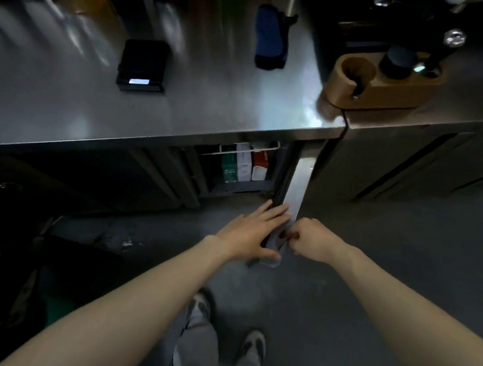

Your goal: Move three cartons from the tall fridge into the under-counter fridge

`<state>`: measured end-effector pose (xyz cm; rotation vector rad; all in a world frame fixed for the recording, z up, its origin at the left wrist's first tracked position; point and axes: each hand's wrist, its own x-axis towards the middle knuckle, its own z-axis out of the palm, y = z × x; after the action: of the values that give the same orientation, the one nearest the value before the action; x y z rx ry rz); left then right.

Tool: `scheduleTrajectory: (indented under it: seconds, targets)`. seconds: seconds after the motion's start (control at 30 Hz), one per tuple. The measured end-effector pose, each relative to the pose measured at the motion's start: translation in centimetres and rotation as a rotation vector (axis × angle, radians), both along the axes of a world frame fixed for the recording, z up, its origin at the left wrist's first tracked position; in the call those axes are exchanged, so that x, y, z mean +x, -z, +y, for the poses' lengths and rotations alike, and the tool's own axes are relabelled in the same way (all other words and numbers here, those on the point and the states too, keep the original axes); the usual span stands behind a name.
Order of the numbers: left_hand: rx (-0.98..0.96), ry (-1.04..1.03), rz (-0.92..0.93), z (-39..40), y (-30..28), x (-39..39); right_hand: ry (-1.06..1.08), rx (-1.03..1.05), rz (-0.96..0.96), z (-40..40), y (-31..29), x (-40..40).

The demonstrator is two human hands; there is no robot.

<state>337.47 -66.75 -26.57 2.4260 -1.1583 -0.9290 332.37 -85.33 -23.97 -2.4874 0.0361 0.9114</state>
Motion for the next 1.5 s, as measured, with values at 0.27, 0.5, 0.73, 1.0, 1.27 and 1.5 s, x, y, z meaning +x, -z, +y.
scheduleTrajectory:
  seconds: [0.27, 0.5, 0.73, 1.0, 1.27, 1.5]
  targets:
    - [-0.085, -0.475, 0.147, 9.9, 0.7, 5.7, -0.064, 0.068, -0.030, 8.3, 2.0, 6.4]
    - [-0.181, -1.058, 0.638, 13.8, 2.4, 8.8, 0.168, 0.118, -0.007, 14.0, 4.1, 12.1]
    - [-0.369, -1.291, 0.748, 12.3, 4.1, 12.5, 0.375, 0.150, -0.060, 17.4, 6.0, 16.5]
    - [-0.505, -1.385, 0.674, 12.1, 4.4, 15.2, 0.386, 0.151, -0.079, 18.6, 8.1, 19.0]
    - [-0.568, -1.412, 0.630, 11.8, 6.2, 16.6, 0.383, 0.154, -0.122, 19.0, 8.7, 19.8]
    - [-0.424, -1.369, 0.706, 11.8, 3.9, 16.9, 0.341, 0.104, -0.055, 18.7, 7.1, 19.9]
